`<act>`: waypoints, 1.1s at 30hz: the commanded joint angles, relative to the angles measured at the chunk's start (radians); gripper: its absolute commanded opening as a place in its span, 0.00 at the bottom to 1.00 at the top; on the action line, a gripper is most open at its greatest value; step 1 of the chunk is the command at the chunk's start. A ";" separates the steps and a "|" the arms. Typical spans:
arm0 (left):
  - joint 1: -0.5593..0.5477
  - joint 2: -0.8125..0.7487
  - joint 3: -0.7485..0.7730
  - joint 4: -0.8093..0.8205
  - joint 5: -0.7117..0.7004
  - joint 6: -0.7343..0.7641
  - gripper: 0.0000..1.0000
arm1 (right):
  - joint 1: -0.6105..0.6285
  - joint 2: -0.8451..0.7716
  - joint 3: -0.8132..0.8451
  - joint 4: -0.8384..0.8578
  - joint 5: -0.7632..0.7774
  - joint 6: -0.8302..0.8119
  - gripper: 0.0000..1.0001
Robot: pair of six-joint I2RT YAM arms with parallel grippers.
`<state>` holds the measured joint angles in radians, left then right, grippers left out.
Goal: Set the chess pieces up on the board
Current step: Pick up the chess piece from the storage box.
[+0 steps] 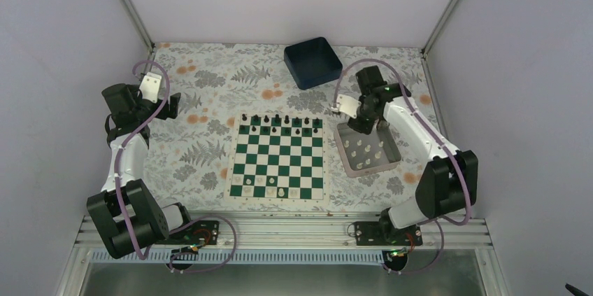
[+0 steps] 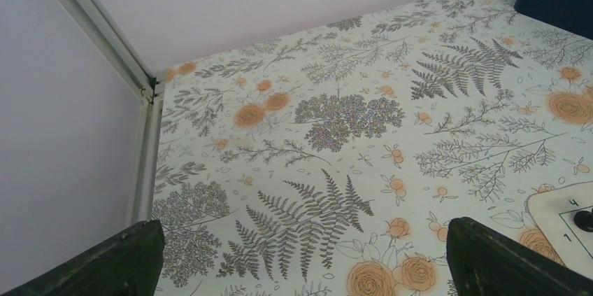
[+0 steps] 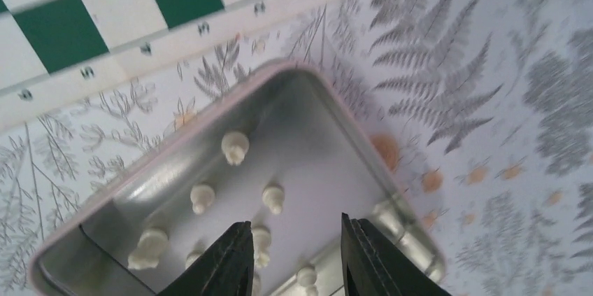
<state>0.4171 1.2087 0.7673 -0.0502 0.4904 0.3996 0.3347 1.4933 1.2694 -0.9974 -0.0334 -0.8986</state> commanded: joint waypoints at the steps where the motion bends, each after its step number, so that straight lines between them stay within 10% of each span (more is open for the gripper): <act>1: 0.006 -0.018 -0.005 0.004 0.028 -0.007 1.00 | -0.074 0.006 -0.108 0.053 -0.044 -0.069 0.34; 33: 0.006 -0.008 -0.006 0.005 0.017 -0.005 1.00 | -0.200 0.216 -0.230 0.206 -0.076 -0.099 0.30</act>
<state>0.4171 1.2087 0.7673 -0.0502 0.4900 0.3996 0.1474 1.6993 1.0561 -0.8005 -0.0921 -0.9810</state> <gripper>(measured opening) 0.999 0.314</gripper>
